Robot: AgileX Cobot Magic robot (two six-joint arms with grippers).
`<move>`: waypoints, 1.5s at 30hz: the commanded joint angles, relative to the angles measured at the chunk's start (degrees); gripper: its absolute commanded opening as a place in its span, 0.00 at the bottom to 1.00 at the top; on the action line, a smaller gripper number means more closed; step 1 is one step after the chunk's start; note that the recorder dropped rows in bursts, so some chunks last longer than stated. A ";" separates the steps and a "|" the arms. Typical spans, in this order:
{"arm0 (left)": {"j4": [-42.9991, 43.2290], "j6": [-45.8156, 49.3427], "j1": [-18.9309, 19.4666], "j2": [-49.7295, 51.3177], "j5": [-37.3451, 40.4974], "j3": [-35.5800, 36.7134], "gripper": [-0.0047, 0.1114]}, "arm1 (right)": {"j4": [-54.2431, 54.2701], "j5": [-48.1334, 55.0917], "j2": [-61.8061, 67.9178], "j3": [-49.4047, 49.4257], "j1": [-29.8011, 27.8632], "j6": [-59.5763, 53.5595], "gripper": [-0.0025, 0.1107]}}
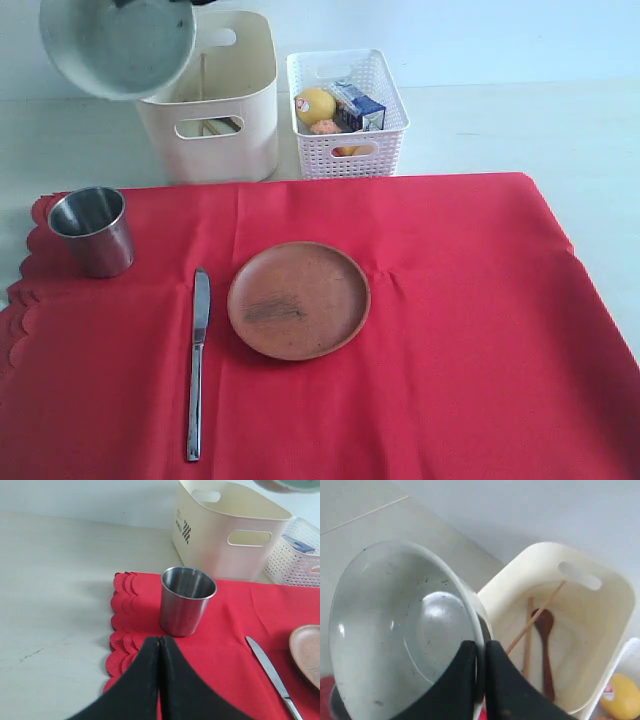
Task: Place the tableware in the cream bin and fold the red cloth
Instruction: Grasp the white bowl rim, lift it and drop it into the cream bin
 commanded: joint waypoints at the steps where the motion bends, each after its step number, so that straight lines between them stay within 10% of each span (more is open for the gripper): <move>1: -0.42 -0.21 0.07 -0.32 -0.48 0.20 0.04 | -10.02 -1.81 4.81 -7.64 -2.19 8.38 0.02; 8: -0.42 -0.21 0.07 -0.32 -0.48 0.20 0.04 | -34.27 0.75 14.83 -16.32 -2.45 24.43 0.02; 24: -0.42 -0.21 0.07 -0.32 -0.48 0.20 0.04 | -44.86 2.41 20.33 -19.25 -1.81 32.03 0.03; 35: -0.42 -0.13 0.07 -0.32 -0.48 0.20 0.04 | -43.89 7.24 19.34 -19.25 -1.81 31.48 0.47; 45: -0.42 0.00 0.07 -0.32 -0.48 0.20 0.04 | -35.13 19.77 10.36 -19.25 -1.81 23.91 0.49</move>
